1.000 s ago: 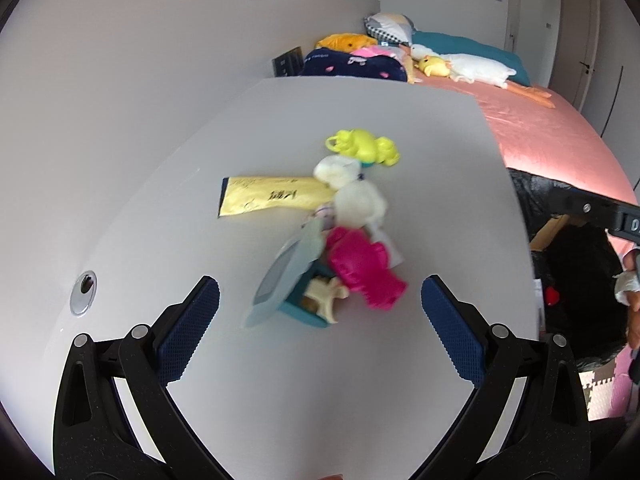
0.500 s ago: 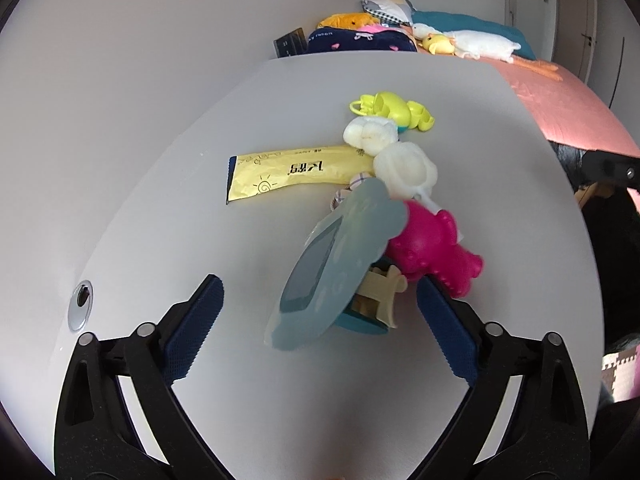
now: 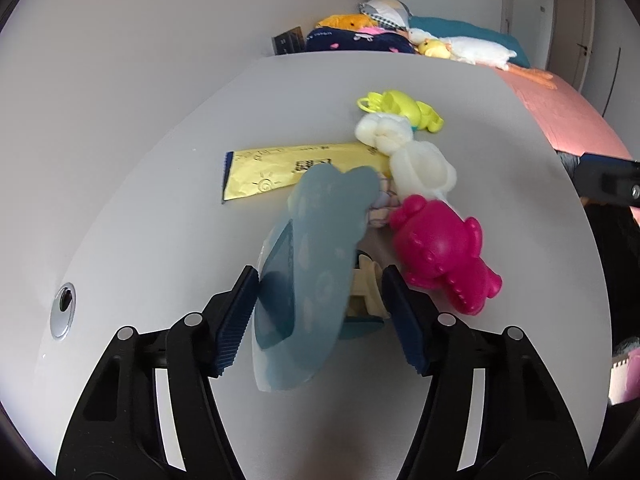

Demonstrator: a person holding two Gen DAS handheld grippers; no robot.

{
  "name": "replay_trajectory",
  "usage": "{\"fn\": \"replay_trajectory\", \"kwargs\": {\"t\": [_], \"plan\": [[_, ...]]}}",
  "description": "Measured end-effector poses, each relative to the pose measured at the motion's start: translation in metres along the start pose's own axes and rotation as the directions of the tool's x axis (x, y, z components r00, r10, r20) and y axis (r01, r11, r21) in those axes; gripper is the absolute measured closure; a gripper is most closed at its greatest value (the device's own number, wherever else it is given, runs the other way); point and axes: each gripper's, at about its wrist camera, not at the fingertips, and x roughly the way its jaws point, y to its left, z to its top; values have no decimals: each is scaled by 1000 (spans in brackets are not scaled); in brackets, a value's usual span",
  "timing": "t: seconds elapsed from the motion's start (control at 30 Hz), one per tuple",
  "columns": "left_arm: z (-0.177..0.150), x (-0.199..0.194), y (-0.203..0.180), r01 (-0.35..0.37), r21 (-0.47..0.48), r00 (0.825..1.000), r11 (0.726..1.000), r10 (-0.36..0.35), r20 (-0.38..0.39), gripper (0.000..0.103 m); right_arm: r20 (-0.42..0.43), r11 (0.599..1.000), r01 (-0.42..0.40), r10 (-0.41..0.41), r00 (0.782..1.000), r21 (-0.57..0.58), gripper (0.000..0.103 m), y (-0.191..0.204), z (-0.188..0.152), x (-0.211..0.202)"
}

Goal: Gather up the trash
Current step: 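Grasp the teal plastic toy with the left gripper while the right gripper grasps the magenta bear plush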

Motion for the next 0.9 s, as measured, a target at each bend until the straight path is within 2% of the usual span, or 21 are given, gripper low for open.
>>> {"fn": "replay_trajectory", "kwargs": {"t": [0.2,0.4,0.53,0.63,0.77,0.8,0.9], "plan": [[1,-13,29,-24,-88,1000,996,25,19,44,-24,998,-35,34,999,-47,22,26,0,13],[-2,-27,62,-78,-169,996,983,83,25,46,-52,995,-54,50,997,-82,22,46,-3,26],[-4,-34,72,-131,-178,991,975,135,10,46,-52,993,-70,66,996,-96,22,58,-4,32],[-5,-41,79,-139,-190,989,972,145,15,47,-55,988,-85,79,995,-127,23,71,-4,37],[-4,-47,84,-144,-206,988,968,151,20,47,-74,981,-97,85,994,-167,37,87,-2,50],[-4,-48,85,-144,-209,988,967,152,22,47,-79,982,-95,83,993,-164,39,89,-2,53],[-3,-51,84,-138,-214,989,967,146,26,47,-97,984,-96,82,992,-152,51,92,-4,63]]}}
